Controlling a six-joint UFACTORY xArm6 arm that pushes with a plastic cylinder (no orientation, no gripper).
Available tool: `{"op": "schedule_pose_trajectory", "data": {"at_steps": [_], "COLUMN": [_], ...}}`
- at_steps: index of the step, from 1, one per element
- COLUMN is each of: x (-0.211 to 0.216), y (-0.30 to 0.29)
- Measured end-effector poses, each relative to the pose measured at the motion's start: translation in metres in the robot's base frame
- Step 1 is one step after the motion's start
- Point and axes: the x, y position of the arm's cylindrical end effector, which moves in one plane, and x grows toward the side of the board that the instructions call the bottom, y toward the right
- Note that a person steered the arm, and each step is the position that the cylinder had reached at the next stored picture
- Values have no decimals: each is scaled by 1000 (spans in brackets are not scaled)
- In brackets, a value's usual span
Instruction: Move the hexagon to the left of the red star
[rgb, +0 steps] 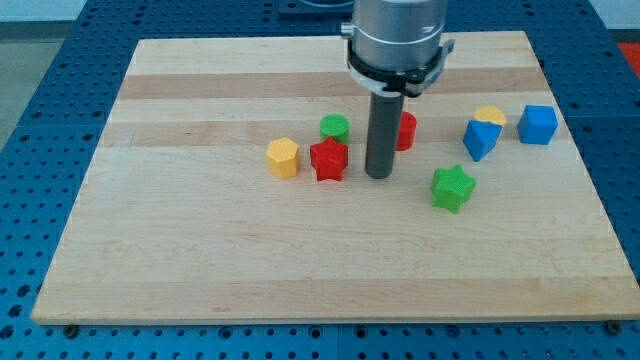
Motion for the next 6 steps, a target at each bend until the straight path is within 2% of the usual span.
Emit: {"op": "schedule_pose_trajectory", "data": {"at_steps": [2,3,4,6], "x": [-14,-18,-7,-21], "y": [-127,-143,-134,-197]}}
